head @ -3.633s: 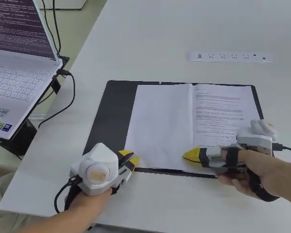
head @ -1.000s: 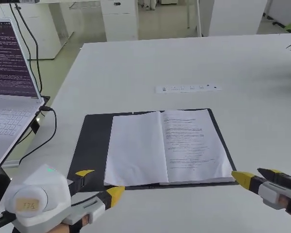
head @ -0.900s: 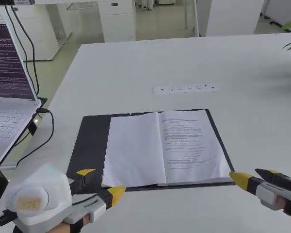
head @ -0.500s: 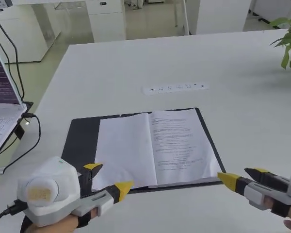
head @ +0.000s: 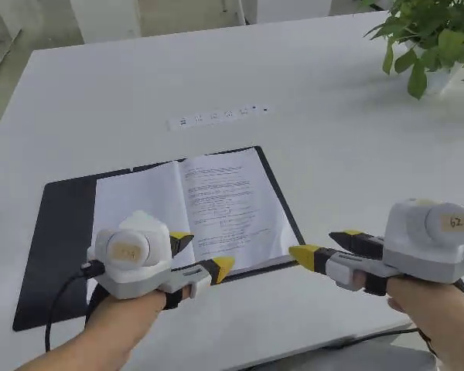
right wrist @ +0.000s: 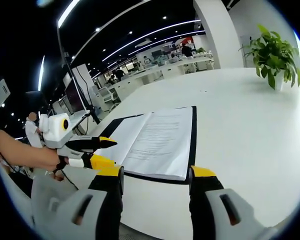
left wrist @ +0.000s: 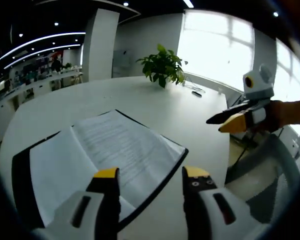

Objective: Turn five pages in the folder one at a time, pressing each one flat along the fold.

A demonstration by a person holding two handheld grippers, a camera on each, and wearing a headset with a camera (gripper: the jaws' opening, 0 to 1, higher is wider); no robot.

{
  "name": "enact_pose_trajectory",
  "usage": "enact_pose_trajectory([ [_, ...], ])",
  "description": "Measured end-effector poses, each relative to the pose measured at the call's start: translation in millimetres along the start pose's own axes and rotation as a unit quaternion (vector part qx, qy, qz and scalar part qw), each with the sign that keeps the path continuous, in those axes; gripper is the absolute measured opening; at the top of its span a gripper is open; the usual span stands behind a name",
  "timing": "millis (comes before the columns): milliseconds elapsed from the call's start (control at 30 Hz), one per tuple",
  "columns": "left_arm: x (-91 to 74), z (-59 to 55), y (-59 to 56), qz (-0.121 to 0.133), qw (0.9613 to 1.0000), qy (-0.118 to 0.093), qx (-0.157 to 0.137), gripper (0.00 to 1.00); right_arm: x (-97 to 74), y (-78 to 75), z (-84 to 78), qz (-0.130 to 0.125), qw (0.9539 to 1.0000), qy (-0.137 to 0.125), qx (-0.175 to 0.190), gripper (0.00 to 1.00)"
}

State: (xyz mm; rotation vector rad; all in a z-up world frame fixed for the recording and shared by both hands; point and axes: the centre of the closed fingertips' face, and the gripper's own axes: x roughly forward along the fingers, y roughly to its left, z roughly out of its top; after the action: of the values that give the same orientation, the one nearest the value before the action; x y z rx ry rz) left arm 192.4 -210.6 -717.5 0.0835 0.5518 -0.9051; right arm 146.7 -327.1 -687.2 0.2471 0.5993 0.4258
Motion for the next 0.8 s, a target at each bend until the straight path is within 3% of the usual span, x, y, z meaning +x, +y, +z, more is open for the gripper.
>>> enact_pose_trajectory([
  [133, 35.5, -4.3, -7.6, -0.010, 0.9998, 0.013, -0.006, 0.49, 5.0, -8.0, -6.0, -0.001, 0.9999, 0.009, 0.009, 0.51],
  [300, 67.5, -6.4, -12.5, -0.009, 0.9996, 0.013, -0.023, 0.48, 6.0, -11.4, -6.3, 0.000, 0.9998, 0.004, 0.018, 0.50],
  [633, 100.9, -5.8, -22.7, 0.025, 0.9986, -0.004, -0.047, 0.51, 10.8, -8.4, -10.0, 0.012, 0.9997, -0.001, 0.023, 0.47],
  [700, 106.3, -7.5, -29.6, 0.032, 0.9988, -0.005, -0.038, 0.52, 10.4, -8.9, -10.8, 0.012, 0.9997, 0.000, 0.022, 0.46],
  [733, 108.2, -9.2, -28.5, 0.045, 0.9989, -0.003, -0.010, 0.51, 10.1, -10.3, -11.2, 0.010, 0.9997, 0.001, 0.024, 0.46],
  [800, 108.1, -11.5, -24.0, 0.068, 0.9976, -0.004, 0.006, 0.48, 9.5, -12.0, -11.0, 0.011, 0.9996, -0.001, 0.027, 0.45],
])
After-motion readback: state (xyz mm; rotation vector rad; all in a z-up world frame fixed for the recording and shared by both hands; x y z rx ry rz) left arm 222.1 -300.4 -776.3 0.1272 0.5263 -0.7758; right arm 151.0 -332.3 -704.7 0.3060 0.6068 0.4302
